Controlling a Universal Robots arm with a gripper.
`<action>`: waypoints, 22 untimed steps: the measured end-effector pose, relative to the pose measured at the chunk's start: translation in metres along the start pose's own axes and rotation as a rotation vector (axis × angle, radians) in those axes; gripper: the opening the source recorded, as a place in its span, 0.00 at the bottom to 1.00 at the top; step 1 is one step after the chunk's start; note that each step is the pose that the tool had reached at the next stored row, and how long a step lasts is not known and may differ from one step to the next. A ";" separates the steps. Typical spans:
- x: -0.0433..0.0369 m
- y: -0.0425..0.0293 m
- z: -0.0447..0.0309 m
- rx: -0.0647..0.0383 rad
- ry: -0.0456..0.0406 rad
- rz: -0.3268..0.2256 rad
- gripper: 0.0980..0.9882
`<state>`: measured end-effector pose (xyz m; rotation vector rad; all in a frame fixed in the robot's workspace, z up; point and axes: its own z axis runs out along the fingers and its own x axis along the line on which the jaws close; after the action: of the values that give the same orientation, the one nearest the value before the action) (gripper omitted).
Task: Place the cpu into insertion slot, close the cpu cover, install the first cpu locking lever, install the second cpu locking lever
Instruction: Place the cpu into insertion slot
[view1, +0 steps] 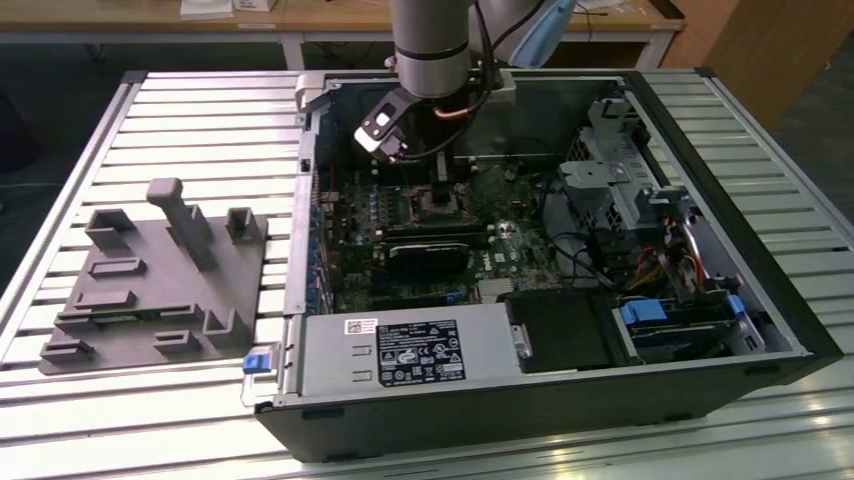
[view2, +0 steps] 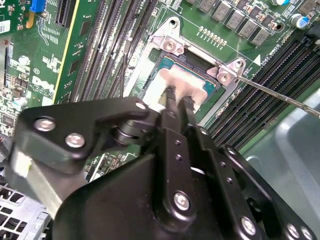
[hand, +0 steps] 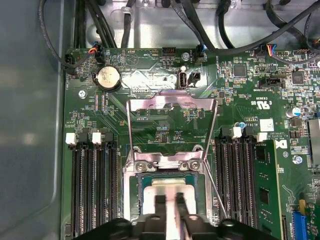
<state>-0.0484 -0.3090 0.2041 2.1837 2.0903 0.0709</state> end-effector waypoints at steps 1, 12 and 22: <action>0.0000 0.0000 -0.0001 0.000 -0.0001 0.000 0.08; -0.0020 0.0001 -0.0001 0.001 0.0159 0.002 0.01; -0.0026 -0.0003 0.0034 0.001 0.0226 0.003 0.01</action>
<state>-0.0484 -0.3118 0.2008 2.1965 2.0999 0.0951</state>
